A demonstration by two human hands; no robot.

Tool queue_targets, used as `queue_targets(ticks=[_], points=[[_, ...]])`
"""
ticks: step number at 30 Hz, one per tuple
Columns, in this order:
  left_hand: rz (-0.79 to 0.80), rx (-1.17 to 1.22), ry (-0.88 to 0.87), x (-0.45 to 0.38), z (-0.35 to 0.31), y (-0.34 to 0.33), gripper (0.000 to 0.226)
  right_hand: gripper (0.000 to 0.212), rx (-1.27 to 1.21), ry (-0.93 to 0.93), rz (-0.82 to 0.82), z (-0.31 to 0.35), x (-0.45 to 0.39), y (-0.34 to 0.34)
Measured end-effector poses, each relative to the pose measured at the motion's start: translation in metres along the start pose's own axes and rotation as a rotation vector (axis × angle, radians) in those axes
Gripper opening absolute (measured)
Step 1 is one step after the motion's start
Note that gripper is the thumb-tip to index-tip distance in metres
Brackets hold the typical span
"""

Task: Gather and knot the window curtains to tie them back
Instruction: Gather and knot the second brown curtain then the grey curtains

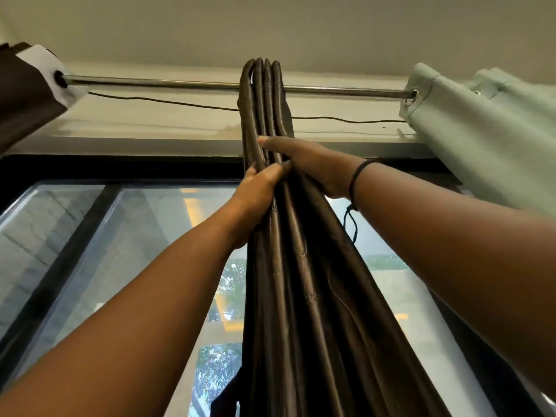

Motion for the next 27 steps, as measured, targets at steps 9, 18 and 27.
queue_targets(ticks=[9, 18, 27], points=[[-0.188, -0.285, 0.016, -0.014, 0.012, -0.063, 0.039, 0.03, 0.021, -0.037, -0.132, -0.028, 0.028, 0.031], [-0.094, -0.478, -0.057, -0.029, 0.008, -0.145, 0.025, 0.02, 0.332, -0.038, -0.337, -0.058, 0.052, 0.108], [-0.116, -0.294, -0.056, -0.033, 0.015, -0.235, 0.035, 0.029, 0.153, 0.009, -0.369, -0.123, 0.066, 0.196]])
Point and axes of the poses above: each hand's wrist, its own x-axis away from the middle knuckle, its own y-axis out of the back of the hand, z = x × y, the point moved 5 cm from there along -x, towards the middle knuckle, and after that the axes turned 5 degrees about -y, right-handed, at the moved point
